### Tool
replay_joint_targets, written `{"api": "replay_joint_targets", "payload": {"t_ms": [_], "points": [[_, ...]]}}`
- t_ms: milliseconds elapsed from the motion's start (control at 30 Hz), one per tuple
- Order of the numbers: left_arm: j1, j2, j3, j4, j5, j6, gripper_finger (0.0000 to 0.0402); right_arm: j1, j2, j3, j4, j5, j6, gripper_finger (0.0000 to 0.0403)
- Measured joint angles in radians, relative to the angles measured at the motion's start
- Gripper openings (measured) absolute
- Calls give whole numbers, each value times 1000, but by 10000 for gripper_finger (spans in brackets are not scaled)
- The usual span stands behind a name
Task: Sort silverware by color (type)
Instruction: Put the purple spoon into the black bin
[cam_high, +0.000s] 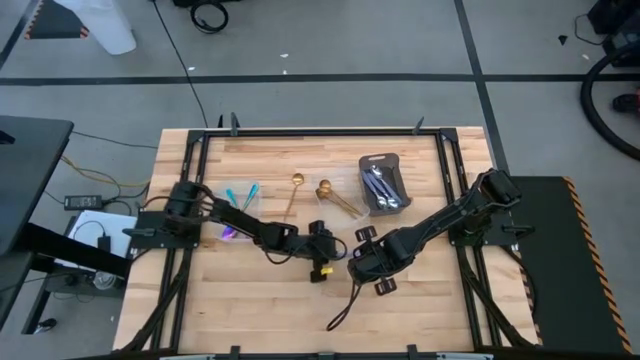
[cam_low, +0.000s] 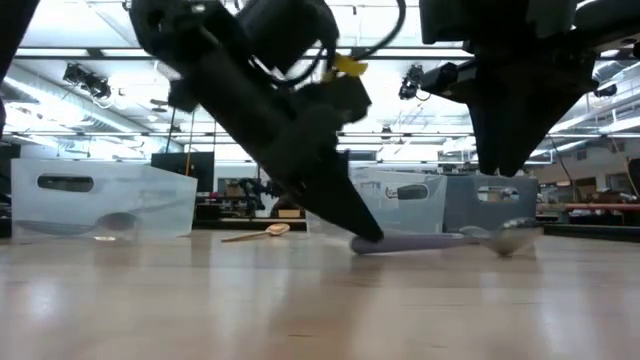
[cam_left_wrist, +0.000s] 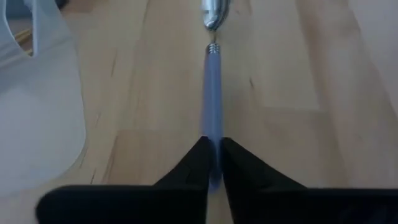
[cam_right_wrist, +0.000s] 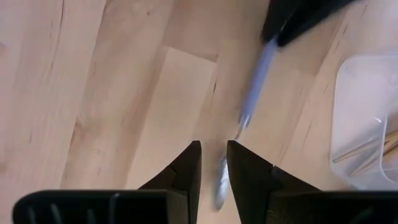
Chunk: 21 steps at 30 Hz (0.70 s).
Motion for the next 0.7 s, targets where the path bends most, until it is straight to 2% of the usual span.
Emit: {"api": "replay_joint_targets", "payload": {"t_ms": [133,333,433,700], "points": [[-9,-73,-5,-94,6,20,22,0,0,0,-15,5,18,87],[-10,-146,-2,-189,-5,37,20,0,0,0,-24,19,33,87],[-7,-144,-3,-195,-8,24,20,0,0,0,-18,35,29,87],[-12,-38,0,-142,-3,-22,35,0,0,0,3,36,26,87]]}}
